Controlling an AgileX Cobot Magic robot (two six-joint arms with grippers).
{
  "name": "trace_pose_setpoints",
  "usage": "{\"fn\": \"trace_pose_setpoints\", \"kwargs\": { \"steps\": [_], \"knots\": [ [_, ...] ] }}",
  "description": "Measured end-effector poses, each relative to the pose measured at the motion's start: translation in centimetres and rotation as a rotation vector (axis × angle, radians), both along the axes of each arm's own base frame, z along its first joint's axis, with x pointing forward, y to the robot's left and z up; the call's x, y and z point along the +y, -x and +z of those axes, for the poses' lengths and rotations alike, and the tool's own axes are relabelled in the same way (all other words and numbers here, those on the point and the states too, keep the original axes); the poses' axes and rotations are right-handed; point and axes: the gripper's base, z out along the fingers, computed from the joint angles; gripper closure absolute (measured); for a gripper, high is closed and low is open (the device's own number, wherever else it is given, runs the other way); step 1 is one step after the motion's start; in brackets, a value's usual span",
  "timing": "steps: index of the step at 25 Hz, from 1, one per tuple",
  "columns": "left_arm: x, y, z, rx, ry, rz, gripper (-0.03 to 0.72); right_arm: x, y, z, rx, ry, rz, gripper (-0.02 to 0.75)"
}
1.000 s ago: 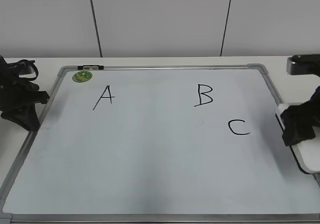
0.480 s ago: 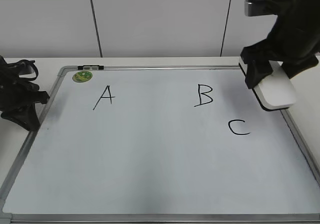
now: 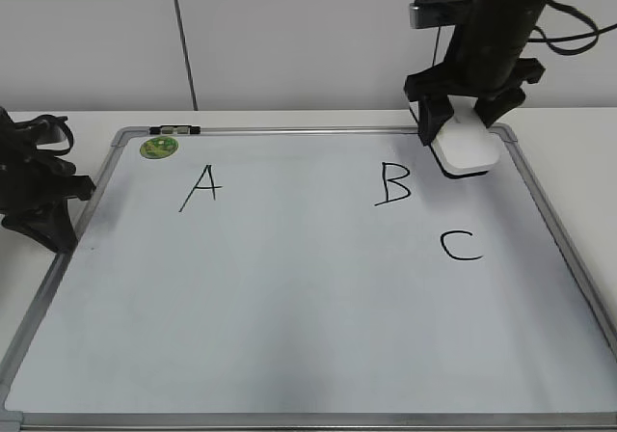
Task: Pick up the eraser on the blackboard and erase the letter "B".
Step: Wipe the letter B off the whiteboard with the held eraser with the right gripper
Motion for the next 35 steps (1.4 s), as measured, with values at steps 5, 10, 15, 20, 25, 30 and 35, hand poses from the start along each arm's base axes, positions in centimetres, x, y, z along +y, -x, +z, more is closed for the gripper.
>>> {"fn": "trace_pose_setpoints", "kwargs": {
  "steps": [5,10,15,20,25,30,35],
  "knots": [
    [0.0,0.0,0.0,0.002,0.0,0.0,0.677,0.8,-2.3,-2.7,0.018,-0.017,0.017,0.19],
    [0.0,0.0,0.0,0.002,0.0,0.0,0.677,1.0,-3.3,-5.6,0.061,-0.007,0.016,0.19],
    [0.0,0.0,0.0,0.002,0.0,0.0,0.677,1.2,-4.1,-7.9,0.089,-0.003,0.016,0.19],
    [0.0,0.0,0.0,0.002,0.0,0.0,0.677,1.3,-4.5,-9.1,0.092,-0.004,0.015,0.19],
    [0.0,0.0,0.0,-0.002,-0.002,-0.001,0.677,1.4,-4.7,-9.6,0.082,-0.006,0.016,0.19],
    [0.0,0.0,0.0,-0.002,-0.002,-0.001,0.677,1.5,-4.8,-9.7,0.072,-0.012,0.016,0.19],
    [0.0,0.0,0.0,-0.002,-0.003,-0.002,0.677,2.8,-4.7,-9.9,0.055,0.016,0.051,0.19]
  ]
}}
